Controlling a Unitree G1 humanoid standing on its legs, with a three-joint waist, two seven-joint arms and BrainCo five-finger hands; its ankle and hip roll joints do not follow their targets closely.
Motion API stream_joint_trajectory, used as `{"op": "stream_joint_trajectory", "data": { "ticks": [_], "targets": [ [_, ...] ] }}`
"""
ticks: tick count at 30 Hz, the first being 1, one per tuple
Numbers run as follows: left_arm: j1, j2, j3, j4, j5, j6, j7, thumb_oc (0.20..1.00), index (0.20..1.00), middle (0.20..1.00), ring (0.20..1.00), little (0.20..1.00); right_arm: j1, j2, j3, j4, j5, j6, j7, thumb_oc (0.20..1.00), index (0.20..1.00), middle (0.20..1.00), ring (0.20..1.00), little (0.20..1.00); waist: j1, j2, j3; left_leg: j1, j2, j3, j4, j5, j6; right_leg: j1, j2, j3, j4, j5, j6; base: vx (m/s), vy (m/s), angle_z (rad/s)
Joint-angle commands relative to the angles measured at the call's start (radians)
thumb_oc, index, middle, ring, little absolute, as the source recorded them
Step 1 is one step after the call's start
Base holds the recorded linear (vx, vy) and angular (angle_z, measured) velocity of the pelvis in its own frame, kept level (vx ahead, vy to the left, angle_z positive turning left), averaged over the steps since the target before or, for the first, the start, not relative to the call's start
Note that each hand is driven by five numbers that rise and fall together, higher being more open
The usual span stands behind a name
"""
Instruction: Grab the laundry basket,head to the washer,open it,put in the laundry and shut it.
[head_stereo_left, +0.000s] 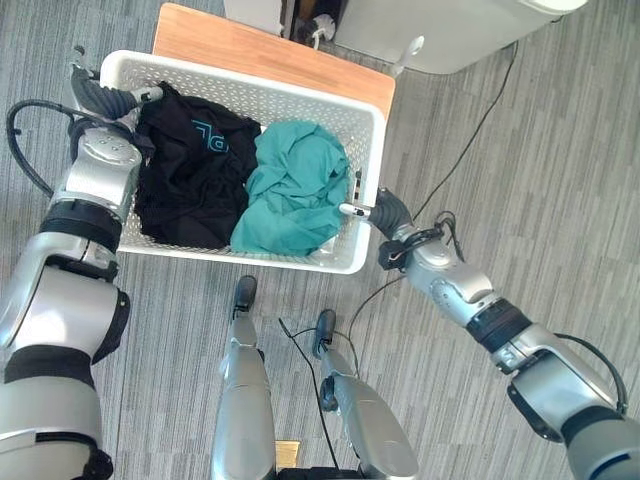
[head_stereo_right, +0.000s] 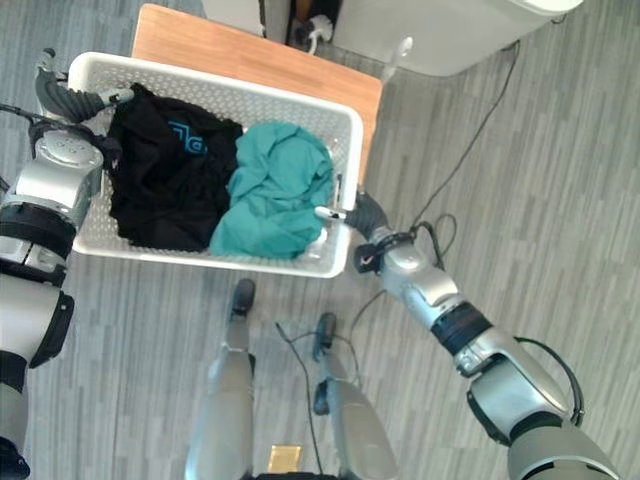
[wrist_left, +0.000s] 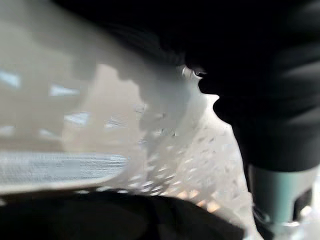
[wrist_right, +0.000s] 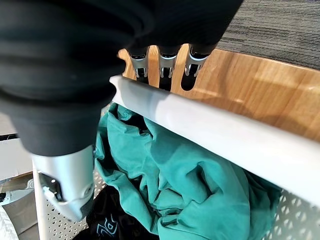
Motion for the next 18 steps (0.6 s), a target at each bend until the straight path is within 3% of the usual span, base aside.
{"op": "stream_joint_trajectory", "data": {
  "ticks": [1,6,11,12,18],
  "targets": [
    [0.011,0.0,0.067,-0.031,-0.015,-0.056,0.078,1.0,1.0,1.0,1.0,1.0,0.079,0.024,0.001,-0.069,0.009,-0.002,0.008,1.0,1.0,1.0,1.0,1.0,0.012,-0.033,0.017,0.022,0.014,-0.009,-0.02,-0.045,0.045,-0.026,-0.092,0.01,0.047,0.029,0.055,0.0,0.0,0.0],
    [0.037,0.023,0.101,-0.062,0.042,-0.043,0.135,1.0,1.0,1.0,1.0,1.0,0.087,0.015,-0.008,-0.101,0.01,-0.015,0.007,1.0,1.0,1.0,1.0,1.0,0.002,-0.038,0.014,0.026,0.017,-0.004,-0.018,-0.048,0.044,-0.028,-0.091,0.016,0.05,0.028,0.053,0.0,0.0,0.0],
    [0.037,0.071,0.026,0.07,0.085,-0.012,0.038,1.0,1.0,1.0,1.0,1.0,0.081,-0.011,-0.006,-0.103,0.003,-0.001,0.024,1.0,1.0,1.0,1.0,1.0,-0.003,-0.032,0.017,0.024,0.018,0.003,-0.008,-0.049,0.049,-0.033,-0.092,0.02,0.056,0.032,0.054,-0.01,0.006,-0.02],
    [0.038,0.094,-0.023,0.146,0.108,0.006,-0.041,1.0,1.0,1.0,1.0,1.0,0.067,-0.028,-0.003,-0.088,-0.001,0.02,0.039,1.0,1.0,1.0,1.0,1.0,-0.001,-0.027,0.02,0.021,0.018,0.005,-0.001,-0.05,0.052,-0.036,-0.093,0.024,0.06,0.033,0.055,-0.02,0.023,-0.05],
    [0.029,0.114,-0.071,0.279,0.072,0.024,-0.156,1.0,1.0,1.0,1.0,1.0,0.015,-0.073,0.05,-0.024,-0.015,0.07,0.073,1.0,1.0,1.0,1.0,1.0,0.003,-0.02,0.026,0.02,0.022,0.01,0.015,-0.053,0.053,-0.039,-0.093,0.029,0.064,0.037,0.055,-0.01,0.013,-0.03]
  ]
}}
